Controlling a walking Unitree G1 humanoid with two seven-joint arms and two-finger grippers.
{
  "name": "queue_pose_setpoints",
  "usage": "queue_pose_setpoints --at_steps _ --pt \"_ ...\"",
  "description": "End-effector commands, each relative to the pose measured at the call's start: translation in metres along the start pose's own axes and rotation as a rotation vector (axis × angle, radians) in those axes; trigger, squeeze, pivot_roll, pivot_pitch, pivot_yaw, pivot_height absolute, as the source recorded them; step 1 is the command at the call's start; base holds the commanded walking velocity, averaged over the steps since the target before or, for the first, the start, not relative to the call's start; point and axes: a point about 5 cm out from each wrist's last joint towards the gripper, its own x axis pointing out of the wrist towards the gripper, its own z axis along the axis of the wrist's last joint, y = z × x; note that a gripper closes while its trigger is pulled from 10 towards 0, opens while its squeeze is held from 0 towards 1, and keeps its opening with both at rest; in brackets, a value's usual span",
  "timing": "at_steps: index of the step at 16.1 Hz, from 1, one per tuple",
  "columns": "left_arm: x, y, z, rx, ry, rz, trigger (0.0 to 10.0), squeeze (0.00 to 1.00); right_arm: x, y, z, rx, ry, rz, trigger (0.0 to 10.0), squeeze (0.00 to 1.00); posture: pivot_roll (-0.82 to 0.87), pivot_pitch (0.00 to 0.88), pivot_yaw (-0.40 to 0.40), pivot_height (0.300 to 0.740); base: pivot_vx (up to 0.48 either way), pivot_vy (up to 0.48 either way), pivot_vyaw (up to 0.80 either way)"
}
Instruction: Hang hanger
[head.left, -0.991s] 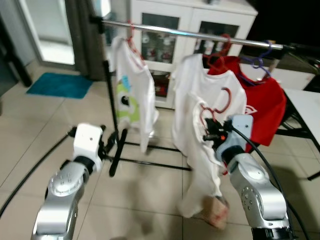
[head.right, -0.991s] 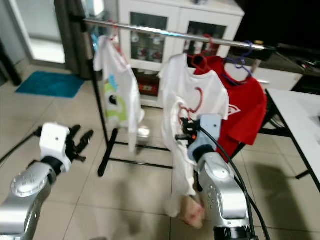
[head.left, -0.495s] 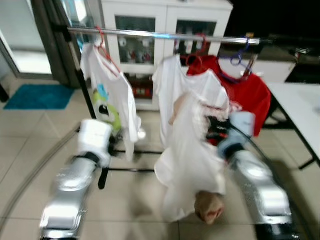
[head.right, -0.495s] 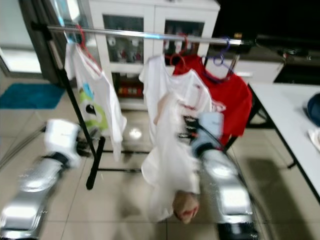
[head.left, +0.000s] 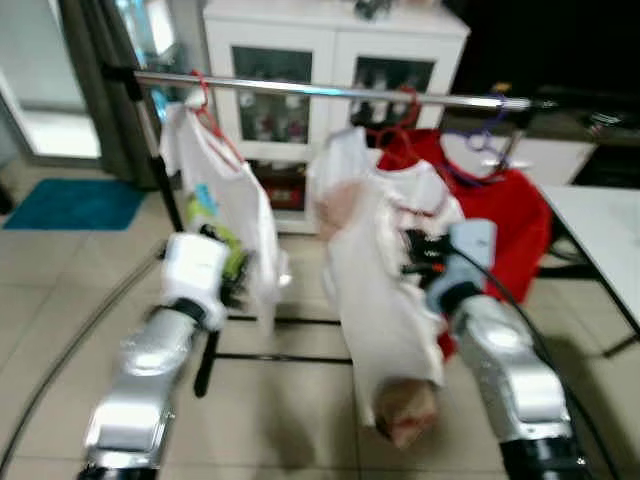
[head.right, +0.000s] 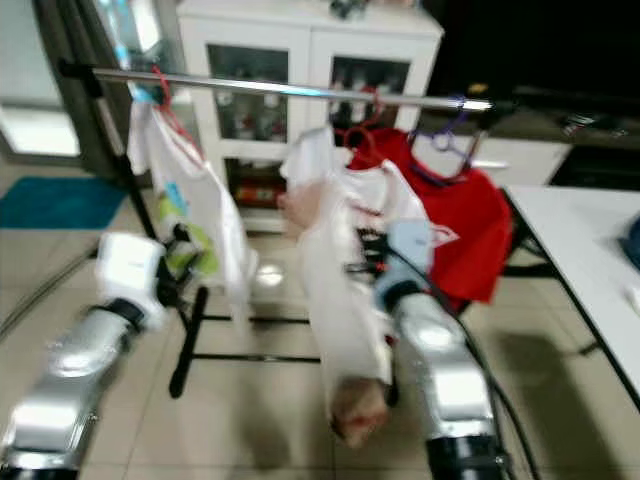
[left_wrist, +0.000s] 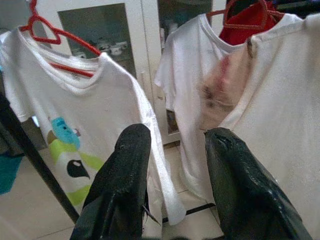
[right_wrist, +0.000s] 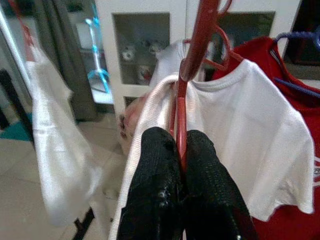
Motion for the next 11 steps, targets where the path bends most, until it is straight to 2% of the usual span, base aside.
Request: queue_pose_setpoints --at_steps 1,4,7,10,11 --pt "-0.004 0.005 0.003 0.026 0.001 0.009 10.0 0.2 0.005 0.009 0.013 0.007 -0.049 0.025 10.0 0.0 0.03 0.0 -0.073 0.74 0.319 0.0 0.0" --pt "-0.009 0.009 0.004 0.0 -0.008 0.03 10.0 0.2 0.01 0.012 0.009 0.015 -0.047 0.034 10.0 0.0 0.05 0.0 -0.07 0.74 0.317 0.0 0.0" --pt "-0.004 0.016 0.01 -0.002 -0.023 0.019 10.0 0.2 0.012 0.016 0.013 -0.007 -0.067 0.039 10.0 0.0 0.03 0.0 -0.034 0.74 0.32 0.0 0.0" --pt "0.0 0.014 0.014 -0.001 -0.031 -0.004 10.0 0.2 0.011 0.006 0.017 -0.005 -0.09 -0.034 10.0 0.0 0.02 0.0 -0.014 0.74 0.321 0.0 0.55" --pt "0.0 0.013 0.013 -0.003 -0.029 -0.014 10.0 0.2 0.011 0.004 0.018 0.006 -0.098 -0.046 10.0 0.0 0.01 0.0 -0.007 0.74 0.319 0.0 0.0"
